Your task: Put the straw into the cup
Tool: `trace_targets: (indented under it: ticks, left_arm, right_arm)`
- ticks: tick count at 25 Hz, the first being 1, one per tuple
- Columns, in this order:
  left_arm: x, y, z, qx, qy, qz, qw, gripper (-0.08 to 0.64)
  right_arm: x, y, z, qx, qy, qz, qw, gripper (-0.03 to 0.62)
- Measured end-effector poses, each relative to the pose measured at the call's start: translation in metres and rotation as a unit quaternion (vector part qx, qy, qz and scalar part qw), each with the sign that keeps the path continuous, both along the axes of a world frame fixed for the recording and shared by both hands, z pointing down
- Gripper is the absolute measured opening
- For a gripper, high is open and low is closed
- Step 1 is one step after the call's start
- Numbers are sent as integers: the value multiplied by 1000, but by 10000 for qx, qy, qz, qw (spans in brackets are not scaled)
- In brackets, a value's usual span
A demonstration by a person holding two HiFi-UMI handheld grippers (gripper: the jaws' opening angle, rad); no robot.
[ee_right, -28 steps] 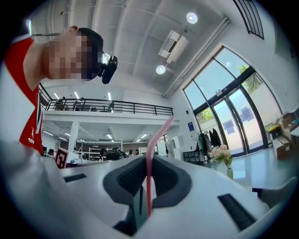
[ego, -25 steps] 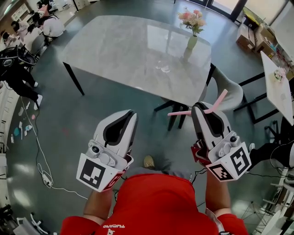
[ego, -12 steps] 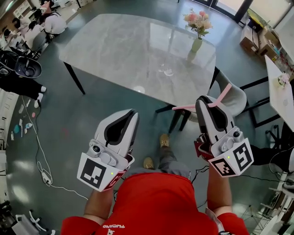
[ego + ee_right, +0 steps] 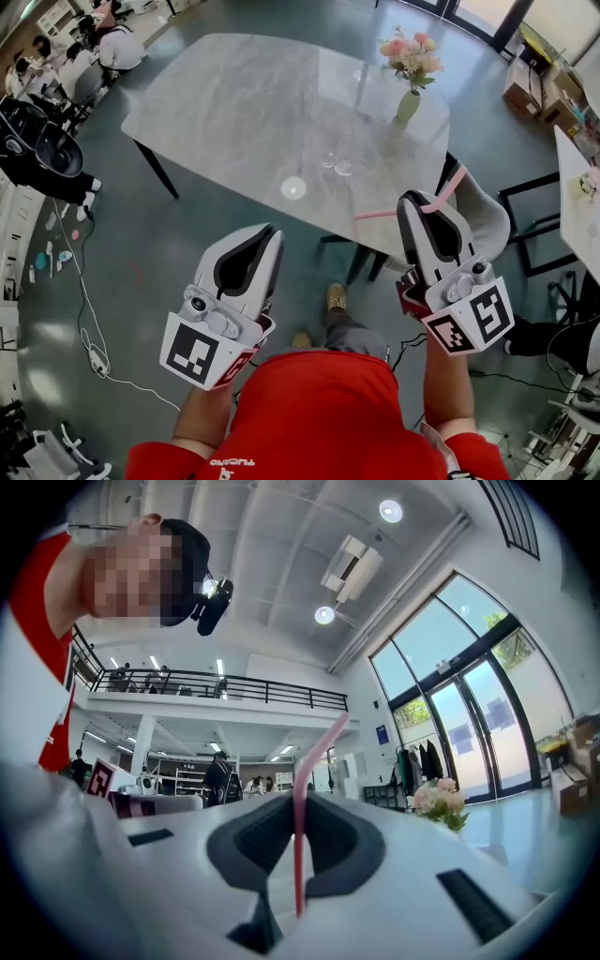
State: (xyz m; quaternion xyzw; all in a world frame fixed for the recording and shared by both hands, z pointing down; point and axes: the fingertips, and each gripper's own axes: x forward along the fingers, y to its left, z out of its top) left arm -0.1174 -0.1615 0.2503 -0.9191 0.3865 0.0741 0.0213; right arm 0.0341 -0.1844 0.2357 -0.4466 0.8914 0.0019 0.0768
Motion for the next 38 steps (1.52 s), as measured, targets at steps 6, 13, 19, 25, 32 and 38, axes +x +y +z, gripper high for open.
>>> trace_targets:
  ticks: [6, 13, 19, 25, 32, 38]
  left_arm:
    - [13, -35, 3, -37, -84, -211, 9997, 6]
    - [34, -80, 16, -124, -155, -408, 9990, 5]
    - [51, -107, 24, -209, -194, -554, 9981, 5]
    - [62, -130, 32, -289, -214, -605, 9975, 6]
    - [60, -154, 39, -352, -223, -451, 9981, 6]
    - [57, -170, 46, -421, -257, -204, 9986, 5]
  right_arm:
    - [10, -46, 12, -15, 114, -85, 9999, 21]
    - [20, -99, 27, -105, 133, -280, 9995, 21]
    - [24, -129, 43, -233, 214, -434, 9986, 21]
    - [28, -159, 57, -367, 253, -477, 9979, 21]
    - [23, -191, 76, -484, 399, -247, 9977, 21]
    - [18, -214, 118, -803, 512, 74, 9954, 21]
